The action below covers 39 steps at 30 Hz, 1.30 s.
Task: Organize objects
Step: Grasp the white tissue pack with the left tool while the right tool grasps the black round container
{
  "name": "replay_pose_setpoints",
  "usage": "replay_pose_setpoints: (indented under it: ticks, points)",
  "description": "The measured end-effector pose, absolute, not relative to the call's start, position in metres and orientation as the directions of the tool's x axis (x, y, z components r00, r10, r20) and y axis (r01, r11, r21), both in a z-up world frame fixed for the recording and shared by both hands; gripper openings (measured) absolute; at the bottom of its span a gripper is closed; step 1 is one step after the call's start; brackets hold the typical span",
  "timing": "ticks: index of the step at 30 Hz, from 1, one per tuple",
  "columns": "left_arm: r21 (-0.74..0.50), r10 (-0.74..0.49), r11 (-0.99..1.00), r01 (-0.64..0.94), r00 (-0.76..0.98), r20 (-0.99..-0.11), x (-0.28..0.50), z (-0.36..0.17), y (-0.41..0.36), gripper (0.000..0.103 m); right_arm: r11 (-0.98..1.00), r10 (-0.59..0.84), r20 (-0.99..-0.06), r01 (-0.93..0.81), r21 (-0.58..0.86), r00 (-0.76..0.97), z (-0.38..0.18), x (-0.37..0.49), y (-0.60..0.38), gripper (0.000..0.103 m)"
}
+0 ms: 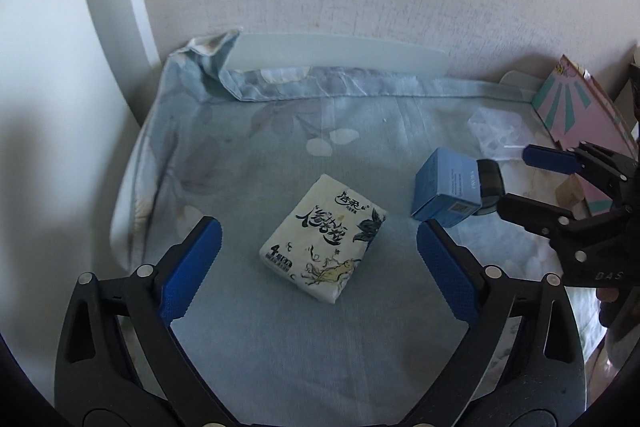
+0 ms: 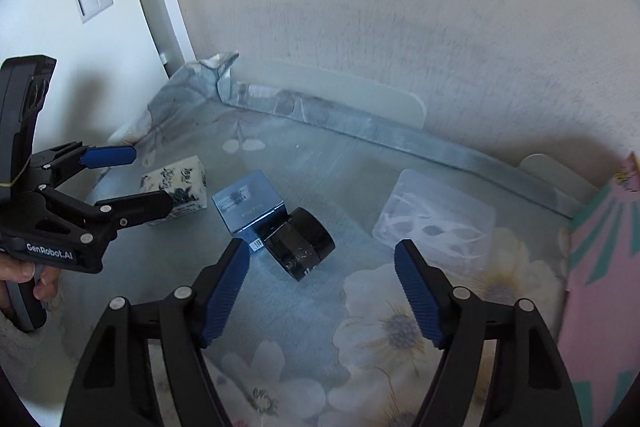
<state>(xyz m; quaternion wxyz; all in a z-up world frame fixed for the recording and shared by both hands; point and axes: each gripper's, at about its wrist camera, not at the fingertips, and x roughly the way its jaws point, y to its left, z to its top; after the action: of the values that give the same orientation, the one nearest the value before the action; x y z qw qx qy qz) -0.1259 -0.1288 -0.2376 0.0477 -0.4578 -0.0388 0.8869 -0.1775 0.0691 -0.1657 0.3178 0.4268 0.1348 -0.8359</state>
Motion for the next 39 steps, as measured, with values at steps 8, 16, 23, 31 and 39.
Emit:
replay_pose_setpoints:
  ticks: [8,16,23,31,39]
  points:
    - [-0.097,0.13,-0.991,-0.087,-0.576,-0.807,-0.133,-0.249,-0.124,0.093,-0.727,-0.448,-0.802,0.683,0.07,-0.395,-0.182,-0.185,0.062,0.059]
    - [-0.089,0.137,-0.99,-0.113,-0.56,-0.817,-0.136,-0.255,-0.124,0.08,-0.716,-0.469,-0.795,0.692,0.089,-0.384,-0.188,-0.186,0.058,0.05]
    - [-0.071,0.132,-0.989,-0.128,-0.566,-0.814,-0.136,-0.255,-0.122,0.06,-0.704,-0.482,-0.793,0.704,0.098,-0.372,-0.19,-0.184,0.051,0.031]
    - [-0.092,0.149,-0.987,-0.129,-0.564,-0.812,-0.136,-0.25,-0.124,0.058,-0.707,-0.485,-0.791,0.699,0.105,-0.372,-0.188,-0.183,0.051,0.031]
    - [-0.133,0.167,-0.986,-0.102,-0.588,-0.791,-0.134,-0.212,-0.123,0.058,-0.717,-0.498,-0.781,0.685,0.126,-0.378,-0.16,-0.177,0.057,0.031]
